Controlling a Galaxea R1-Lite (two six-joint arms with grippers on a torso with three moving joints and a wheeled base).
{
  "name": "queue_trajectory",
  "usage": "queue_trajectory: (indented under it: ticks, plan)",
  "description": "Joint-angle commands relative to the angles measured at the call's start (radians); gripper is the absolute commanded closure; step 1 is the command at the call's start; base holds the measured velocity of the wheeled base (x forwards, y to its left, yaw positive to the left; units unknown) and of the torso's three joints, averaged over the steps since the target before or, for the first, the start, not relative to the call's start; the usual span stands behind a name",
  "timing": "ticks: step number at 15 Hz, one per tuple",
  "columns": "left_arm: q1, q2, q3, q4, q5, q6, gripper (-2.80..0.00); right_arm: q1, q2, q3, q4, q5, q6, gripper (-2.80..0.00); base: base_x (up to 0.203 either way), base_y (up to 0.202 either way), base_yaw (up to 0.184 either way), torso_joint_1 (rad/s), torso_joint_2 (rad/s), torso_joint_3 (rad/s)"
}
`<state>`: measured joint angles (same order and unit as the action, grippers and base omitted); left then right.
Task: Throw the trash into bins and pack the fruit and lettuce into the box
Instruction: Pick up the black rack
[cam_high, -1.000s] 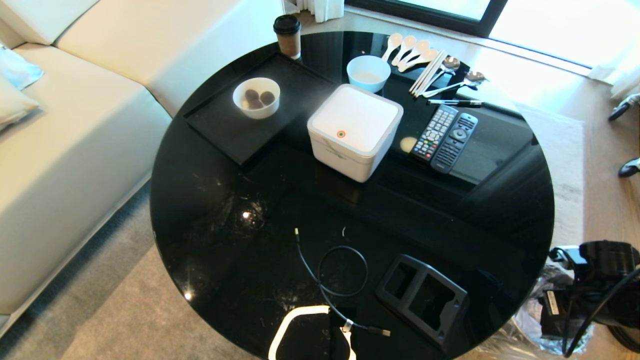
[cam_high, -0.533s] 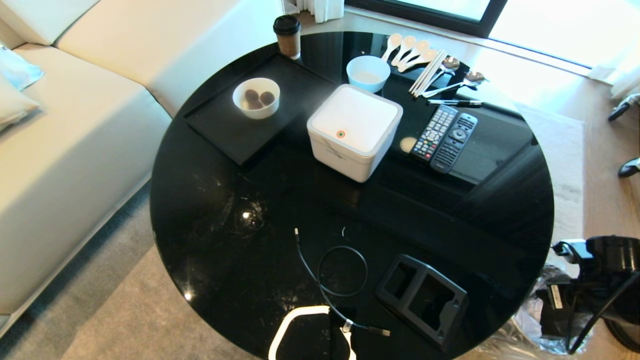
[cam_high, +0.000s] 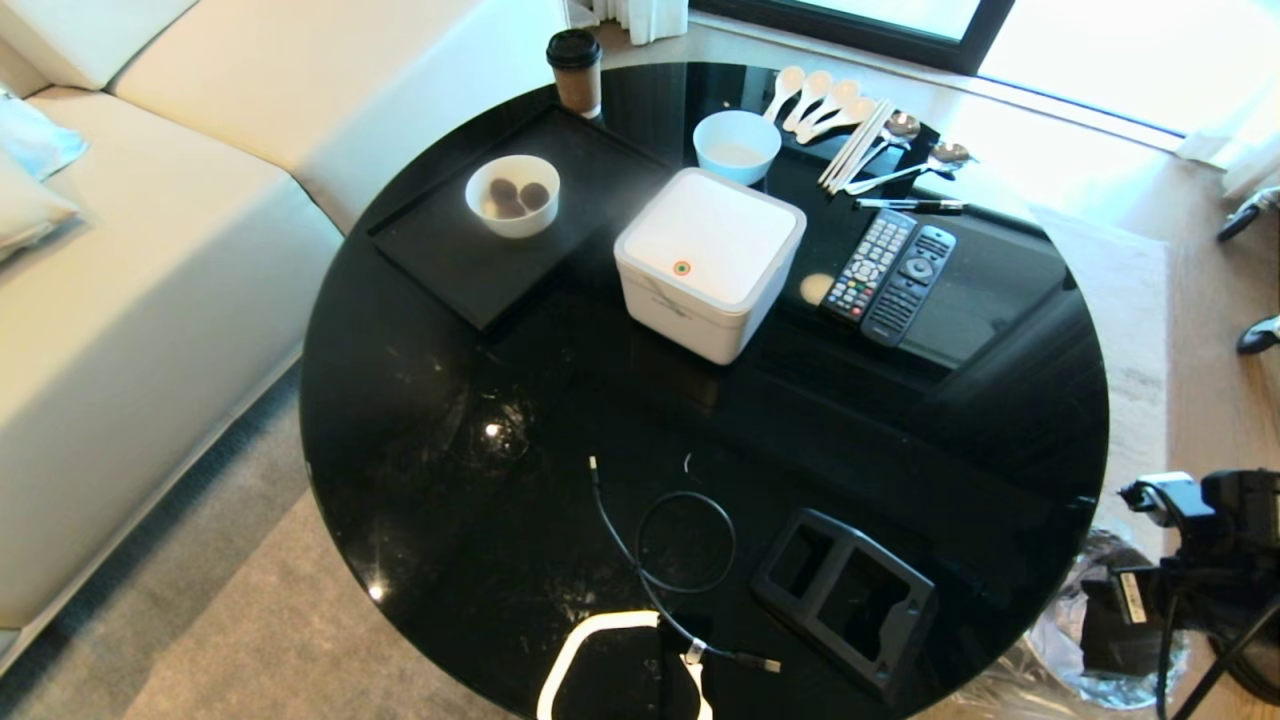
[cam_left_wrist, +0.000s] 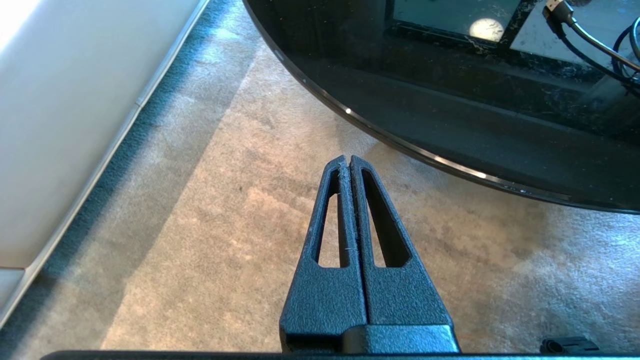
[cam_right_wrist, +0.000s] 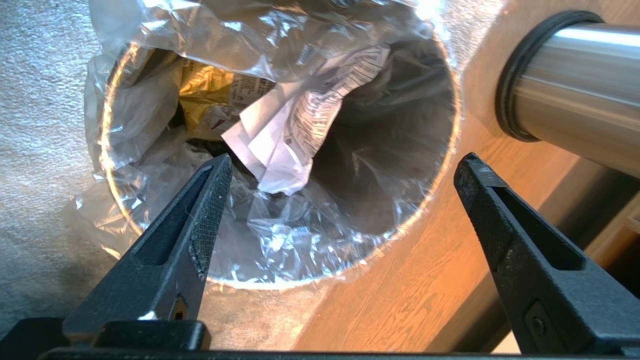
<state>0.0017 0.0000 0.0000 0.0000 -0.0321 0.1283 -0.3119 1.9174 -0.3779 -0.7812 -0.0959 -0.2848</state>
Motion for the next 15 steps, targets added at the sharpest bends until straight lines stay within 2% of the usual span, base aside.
queue_trajectory:
  ticks: [1,4,6,7,8,15]
  plan:
    - [0.001,0.002,0.0,0.0,0.0,0.002,0.0,-0.008,-0.027,0.013,-0.002,-0.004,-0.004,-2.8,0.0,0.0,0.0,0.0,0.0,0.0]
    - [0.0,0.002,0.0,0.0,0.0,0.001,0.0,-0.045,-0.046,0.026,-0.003,-0.004,-0.014,-2.8,0.0,0.0,0.0,0.0,0.0,0.0]
    - [0.001,0.002,0.0,0.0,0.0,0.001,0.0,-0.093,-0.059,0.033,-0.006,-0.001,-0.06,-2.8,0.0,0.0,0.0,0.0,0.0,0.0]
    - [0.0,0.002,0.0,0.0,0.0,0.001,0.0,-0.116,-0.071,0.035,-0.006,0.001,-0.078,-2.58,0.0,0.0,0.0,0.0,0.0,0.0]
    - [0.0,0.002,0.0,0.0,0.0,0.001,0.0,-0.127,-0.085,0.034,-0.005,0.002,-0.081,0.0,0.0,0.0,0.0,0.0,0.0,0.0]
    - [0.0,0.0,0.0,0.0,0.0,0.001,0.0,-0.162,-0.259,0.026,-0.001,0.005,-0.081,0.0,0.0,0.0,0.0,0.0,0.0,0.0]
